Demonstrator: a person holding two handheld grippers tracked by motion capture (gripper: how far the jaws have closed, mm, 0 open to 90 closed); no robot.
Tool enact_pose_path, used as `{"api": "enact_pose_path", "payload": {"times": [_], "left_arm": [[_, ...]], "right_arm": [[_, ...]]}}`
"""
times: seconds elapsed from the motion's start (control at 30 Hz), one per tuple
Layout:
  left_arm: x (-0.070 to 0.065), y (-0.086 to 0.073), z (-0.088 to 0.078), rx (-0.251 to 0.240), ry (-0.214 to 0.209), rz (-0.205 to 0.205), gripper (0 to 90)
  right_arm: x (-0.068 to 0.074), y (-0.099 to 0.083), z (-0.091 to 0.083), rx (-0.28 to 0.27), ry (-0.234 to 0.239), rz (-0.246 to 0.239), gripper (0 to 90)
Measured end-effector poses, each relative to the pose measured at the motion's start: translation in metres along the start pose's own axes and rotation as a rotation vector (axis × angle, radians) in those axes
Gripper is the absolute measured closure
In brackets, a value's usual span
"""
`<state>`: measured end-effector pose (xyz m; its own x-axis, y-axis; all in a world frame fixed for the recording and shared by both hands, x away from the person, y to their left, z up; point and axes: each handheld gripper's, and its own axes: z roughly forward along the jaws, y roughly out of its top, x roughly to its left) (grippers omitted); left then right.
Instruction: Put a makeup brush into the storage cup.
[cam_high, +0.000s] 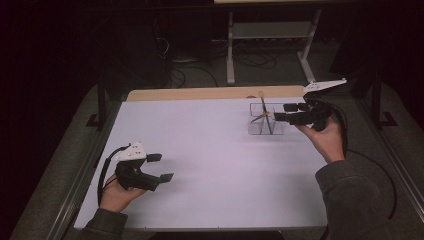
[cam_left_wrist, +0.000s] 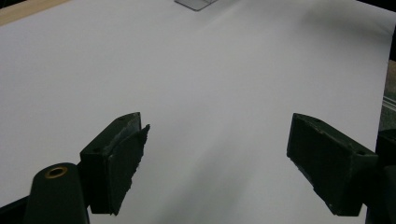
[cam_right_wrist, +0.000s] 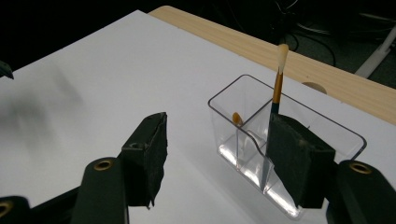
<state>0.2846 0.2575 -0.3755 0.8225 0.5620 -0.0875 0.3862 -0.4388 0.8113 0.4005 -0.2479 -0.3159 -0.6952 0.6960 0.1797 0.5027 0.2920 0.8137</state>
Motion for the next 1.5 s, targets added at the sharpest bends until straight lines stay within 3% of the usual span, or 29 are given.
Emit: {"api": "enact_pose_path", "payload": {"times": [0.27, 1.0, 1.5], "left_arm": [[0.002, -0.001, -0.002, -0.006, 0.013, -0.006, 18.2], [0.002, -0.001, -0.004, -0.018, 0.021, -0.006, 18.2], [0.002, -0.002, -0.005, -0.015, 0.026, -0.010, 18.2]], "right_arm": [[0.006, -0.008, -0.002, -0.014, 0.014, -0.004, 34.6], [0.027, -0.029, 0.003, 0.020, 0.031, -0.052, 29.7], [0.028, -0.046, 0.004, 0.022, 0.035, -0.023, 28.3]]}}
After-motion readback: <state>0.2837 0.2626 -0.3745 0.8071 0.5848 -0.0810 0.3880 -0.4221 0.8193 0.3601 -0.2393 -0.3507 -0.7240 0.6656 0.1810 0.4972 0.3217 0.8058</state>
